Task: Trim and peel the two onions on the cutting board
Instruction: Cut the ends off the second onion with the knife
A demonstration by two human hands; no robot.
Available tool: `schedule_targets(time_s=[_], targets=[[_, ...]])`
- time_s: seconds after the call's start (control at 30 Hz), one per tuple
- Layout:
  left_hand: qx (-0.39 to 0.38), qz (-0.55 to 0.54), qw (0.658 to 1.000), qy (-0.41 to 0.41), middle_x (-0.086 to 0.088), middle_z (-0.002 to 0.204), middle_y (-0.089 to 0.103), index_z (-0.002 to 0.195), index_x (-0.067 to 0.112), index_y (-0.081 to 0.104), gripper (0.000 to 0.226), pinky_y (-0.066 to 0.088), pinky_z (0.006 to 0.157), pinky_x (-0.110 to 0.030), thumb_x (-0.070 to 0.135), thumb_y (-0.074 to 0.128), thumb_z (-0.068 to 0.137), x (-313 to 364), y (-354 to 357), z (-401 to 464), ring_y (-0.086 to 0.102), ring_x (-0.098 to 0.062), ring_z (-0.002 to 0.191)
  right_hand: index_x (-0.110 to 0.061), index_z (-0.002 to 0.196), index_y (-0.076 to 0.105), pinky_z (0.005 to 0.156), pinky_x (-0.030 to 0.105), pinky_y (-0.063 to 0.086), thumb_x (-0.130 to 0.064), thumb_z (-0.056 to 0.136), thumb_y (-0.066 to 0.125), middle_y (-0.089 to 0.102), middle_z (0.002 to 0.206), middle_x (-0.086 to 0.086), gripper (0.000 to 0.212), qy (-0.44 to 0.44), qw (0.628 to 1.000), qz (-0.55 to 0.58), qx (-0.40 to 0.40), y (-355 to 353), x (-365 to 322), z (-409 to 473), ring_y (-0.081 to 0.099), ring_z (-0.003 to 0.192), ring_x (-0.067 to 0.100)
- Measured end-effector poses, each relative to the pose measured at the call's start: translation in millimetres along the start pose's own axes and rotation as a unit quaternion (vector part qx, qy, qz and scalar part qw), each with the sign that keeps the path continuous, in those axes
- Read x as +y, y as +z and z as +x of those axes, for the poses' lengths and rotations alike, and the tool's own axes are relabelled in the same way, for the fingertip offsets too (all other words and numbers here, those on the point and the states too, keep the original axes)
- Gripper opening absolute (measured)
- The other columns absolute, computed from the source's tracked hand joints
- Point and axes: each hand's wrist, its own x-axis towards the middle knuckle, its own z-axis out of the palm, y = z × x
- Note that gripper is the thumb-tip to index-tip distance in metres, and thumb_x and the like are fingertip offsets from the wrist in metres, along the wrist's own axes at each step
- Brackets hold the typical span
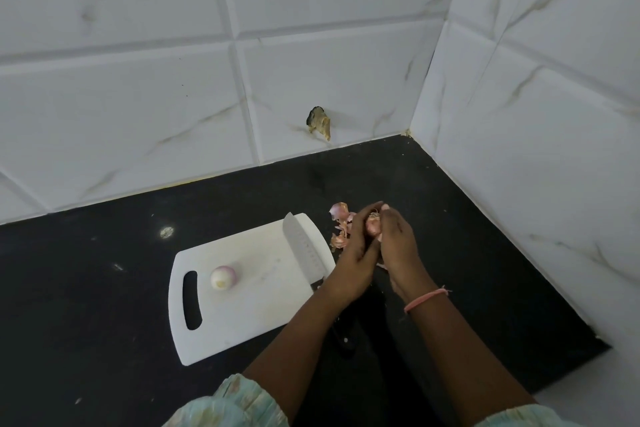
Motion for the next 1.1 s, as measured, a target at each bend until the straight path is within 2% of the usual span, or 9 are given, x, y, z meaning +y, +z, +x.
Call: schedule_targets(time_s=[0.23,0.33,0.4,0.53,0.63,0.7,0.83,1.0,1.1], targets=[[0.126,-0.059,0.99,-0.04,-0.004,0.13,0.057,0.153,0.021,0.017,0.054,0.052,0.1,-0.029,0.018,0.043,0.105,-3.8,18.4,2.9,0.06,-0.013,0.118,-0.012,0.097,0.071,0.083,0.037,0.056,-0.036,0.101,0.045,0.074,0.091,0.01,0.034,0.057,0.998,0.034,-0.012,0.1,-4.3,1.7,0.071,0.088,0.021],[0.124,-0.089,0.984,-0.089,0.0,0.121,0.062,0.139,0.036,0.036,0.039,0.054,0.096,-0.03,0.021,0.044,0.104,5.4,19.6,7.0,0.063,-0.012,0.111,-0.017,0.09,0.07,0.078,0.035,0.057,-0.031,0.101,0.046,0.073,0.088,0.007,0.03,0.033,0.999,0.029,0.026,0.2,-1.7,1.7,0.071,0.086,0.019],[0.108,-0.16,0.971,-0.14,-0.005,0.113,0.068,0.121,0.025,0.055,0.022,0.056,0.09,-0.033,0.021,0.045,0.102,12.6,13.1,13.0,0.065,-0.018,0.108,-0.02,0.088,0.068,0.074,0.031,0.056,-0.028,0.101,0.047,0.07,0.086,0.002,0.026,-0.006,0.998,-0.021,0.053,-1.3,1.4,1.5,0.069,0.085,0.016],[0.093,-0.273,0.934,-0.211,-0.01,0.099,0.068,0.085,0.014,0.062,0.034,0.049,0.097,-0.045,0.035,0.04,0.1,15.0,0.5,19.8,0.063,-0.025,0.104,-0.017,0.096,0.064,0.07,0.028,0.053,-0.027,0.1,0.049,0.066,0.09,0.0,0.019,-0.034,0.993,-0.087,0.065,-4.9,9.3,2.1,0.066,0.088,0.014],[0.114,-0.247,0.934,-0.23,-0.007,0.097,0.075,0.095,0.009,0.067,0.042,0.052,0.097,-0.04,0.045,0.045,0.101,8.6,-8.7,24.4,0.07,-0.022,0.099,-0.016,0.091,0.063,0.064,0.027,0.048,-0.029,0.1,0.048,0.067,0.09,0.005,0.022,-0.03,0.996,-0.047,0.07,-9.7,7.3,2.7,0.065,0.084,0.016],[0.122,-0.243,0.93,-0.25,-0.008,0.101,0.075,0.108,0.01,0.069,0.047,0.052,0.092,-0.035,0.051,0.047,0.099,6.1,-14.4,28.5,0.071,-0.02,0.093,-0.018,0.091,0.06,0.067,0.029,0.047,-0.033,0.1,0.046,0.066,0.093,0.005,0.022,-0.027,0.995,-0.042,0.084,-14.2,6.7,5.2,0.064,0.086,0.017],[0.137,-0.242,0.916,-0.289,0.0,0.066,0.057,0.096,0.014,0.067,0.047,0.041,0.064,-0.029,0.056,0.046,0.097,0.1,-19.6,31.1,0.049,-0.013,0.056,-0.026,0.112,0.05,0.078,0.034,0.045,-0.052,0.097,0.04,0.062,0.116,0.003,0.032,-0.019,0.996,-0.065,0.065,-22.6,9.4,11.6,0.06,0.105,0.021],[0.159,-0.243,0.915,-0.28,-0.001,0.079,0.072,0.099,0.019,0.071,0.046,0.05,0.071,-0.031,0.051,0.039,0.1,2.2,-31.4,14.2,0.066,-0.014,0.069,-0.041,0.15,0.017,0.109,0.051,0.031,-0.05,0.093,0.052,0.004,0.159,0.011,0.067,-0.045,0.92,-0.384,0.069,-29.2,15.8,7.8,0.019,0.142,0.04],[0.234,-0.186,0.909,-0.289,-0.007,0.093,0.068,0.104,0.015,0.065,0.045,0.049,0.072,-0.031,0.05,0.037,0.101,-2.3,-46.3,-3.3,0.06,-0.017,0.081,-0.03,0.145,0.031,0.107,0.046,0.034,-0.04,0.09,0.06,0.017,0.154,0.013,0.064,-0.105,0.897,-0.425,0.064,-22.1,20.9,-3.2,0.027,0.137,0.036]])
